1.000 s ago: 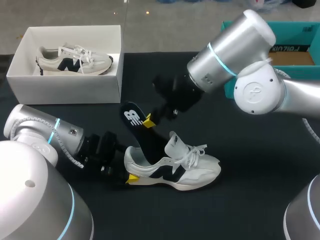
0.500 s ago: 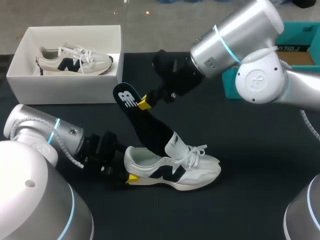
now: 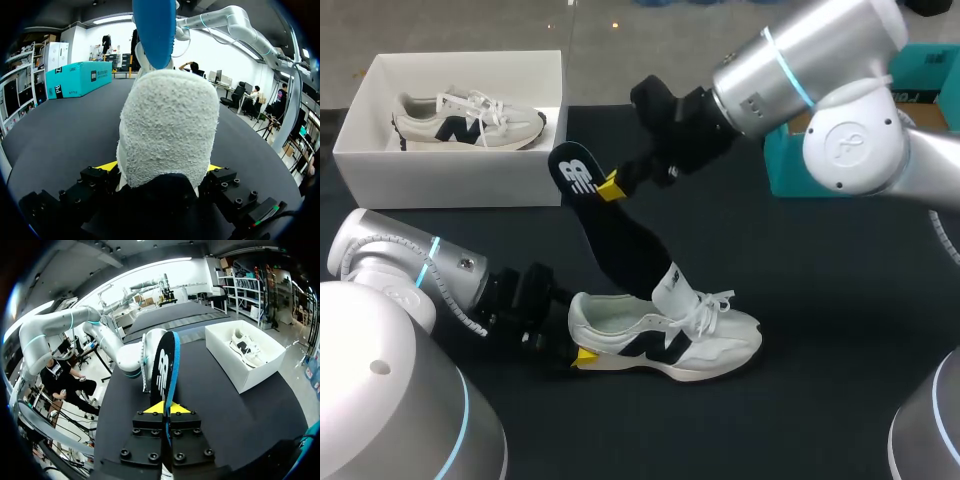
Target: Take the shoe out of the shoebox, open the shoe tongue, remove and reinsert the insole, then place the shoe into the shoebox
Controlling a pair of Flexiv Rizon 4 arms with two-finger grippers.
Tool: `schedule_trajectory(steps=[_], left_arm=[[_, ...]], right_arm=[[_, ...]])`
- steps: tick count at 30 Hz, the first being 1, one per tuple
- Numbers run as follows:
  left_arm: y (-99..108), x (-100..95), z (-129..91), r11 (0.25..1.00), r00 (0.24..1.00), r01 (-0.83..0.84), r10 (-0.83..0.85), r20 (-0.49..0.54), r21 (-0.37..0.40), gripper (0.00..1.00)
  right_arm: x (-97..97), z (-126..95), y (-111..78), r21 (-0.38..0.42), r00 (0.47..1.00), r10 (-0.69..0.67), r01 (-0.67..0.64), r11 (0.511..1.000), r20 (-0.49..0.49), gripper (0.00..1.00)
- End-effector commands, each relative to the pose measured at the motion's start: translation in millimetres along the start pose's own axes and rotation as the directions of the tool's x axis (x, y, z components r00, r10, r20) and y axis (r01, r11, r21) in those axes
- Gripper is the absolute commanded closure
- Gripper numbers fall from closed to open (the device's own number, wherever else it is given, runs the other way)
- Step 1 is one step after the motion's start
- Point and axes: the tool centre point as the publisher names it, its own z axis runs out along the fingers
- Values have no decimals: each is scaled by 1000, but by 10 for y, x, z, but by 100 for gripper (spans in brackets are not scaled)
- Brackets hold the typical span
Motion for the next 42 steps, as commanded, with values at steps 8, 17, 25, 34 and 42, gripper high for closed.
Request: schedule_trajectory(steps=[8, 17, 25, 34, 42], left_arm=[[21, 4, 27, 1000, 1000, 1, -1, 0, -4, 100], [21, 4, 27, 1000, 1000, 1, -1, 0, -4, 100], [21, 4, 27, 1000, 1000, 1, -1, 0, -4, 100], [21, 4, 27, 1000, 1000, 1, -1, 0, -4, 100], [21, 4, 27, 1000, 1000, 1, -1, 0, -4, 100]], right_arm=[[143, -105, 109, 9, 983, 176, -177, 984, 58, 100], [401, -504, 198, -267, 891, 437, -394, 879, 126, 100], [558, -856, 152, -367, 852, 493, -408, 836, 177, 100], [566, -1048, 81, -390, 826, 509, -398, 831, 242, 100], [566, -1048, 81, -390, 826, 509, -398, 831, 242, 100]])
